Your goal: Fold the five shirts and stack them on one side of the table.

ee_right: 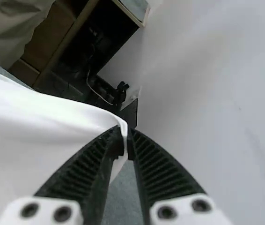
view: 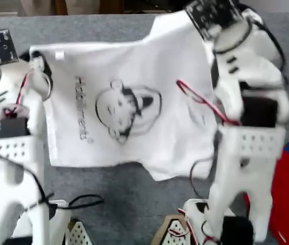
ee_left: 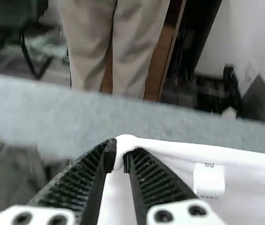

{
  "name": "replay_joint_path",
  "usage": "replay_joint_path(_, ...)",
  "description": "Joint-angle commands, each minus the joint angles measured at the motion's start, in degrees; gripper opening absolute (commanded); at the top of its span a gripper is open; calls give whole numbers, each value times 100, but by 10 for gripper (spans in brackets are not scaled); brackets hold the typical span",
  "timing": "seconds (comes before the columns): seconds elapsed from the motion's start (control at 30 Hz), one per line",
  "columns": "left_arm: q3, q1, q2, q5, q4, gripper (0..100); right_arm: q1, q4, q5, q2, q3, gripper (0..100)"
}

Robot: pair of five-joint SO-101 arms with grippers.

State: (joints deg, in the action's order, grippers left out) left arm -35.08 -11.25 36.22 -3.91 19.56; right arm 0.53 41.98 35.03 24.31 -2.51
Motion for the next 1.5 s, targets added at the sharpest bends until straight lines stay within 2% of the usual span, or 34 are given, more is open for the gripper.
replay_joint_path(0.0,246,0,-831,-26,-1468,19,127,-1020,-273,-479,57,4)
replay_joint_path(0.1,923,-18,-1692,-44,-1785,19,171,-1495,-352,-998,-48,5)
replay_joint_path(0.2,1802,-18,-2589,-44,-1714,19,171,-1688,-492,-1516,-286,5)
replay_joint_path(0.37,2963,-26,-3811,-44,-1073,19,145,-1662,-782,-2097,-523,5)
replay_joint_path(0.47,3305,-79,-4207,-44,-536,19,163,-1292,-782,-2123,-505,5)
replay_joint_path(0.6,3578,-158,-4224,-176,844,19,145,-343,-738,-1895,-514,5)
replay_joint_path(0.77,4141,-281,-3934,-976,2927,19,145,1389,-105,-1393,-497,5)
replay_joint_path(0.87,4316,-255,-3670,-1442,4035,19,145,2145,-9,-1130,-479,5)
replay_joint_path(1.03,3877,35,-3178,-1793,5134,19,180,2637,290,-286,277,4)
replay_joint_path(1.1,3297,167,-2879,-1952,5204,19,180,2593,422,312,892,4)
replay_joint_path(1.17,2549,202,-2519,-2057,4941,19,163,2462,510,945,1622,4)
replay_joint_path(1.33,475,193,-1727,-2057,3604,19,119,2013,598,2229,3538,4)
replay_joint_path(1.47,-369,105,-1640,-2031,2910,19,-110,1960,607,2923,4462,5)
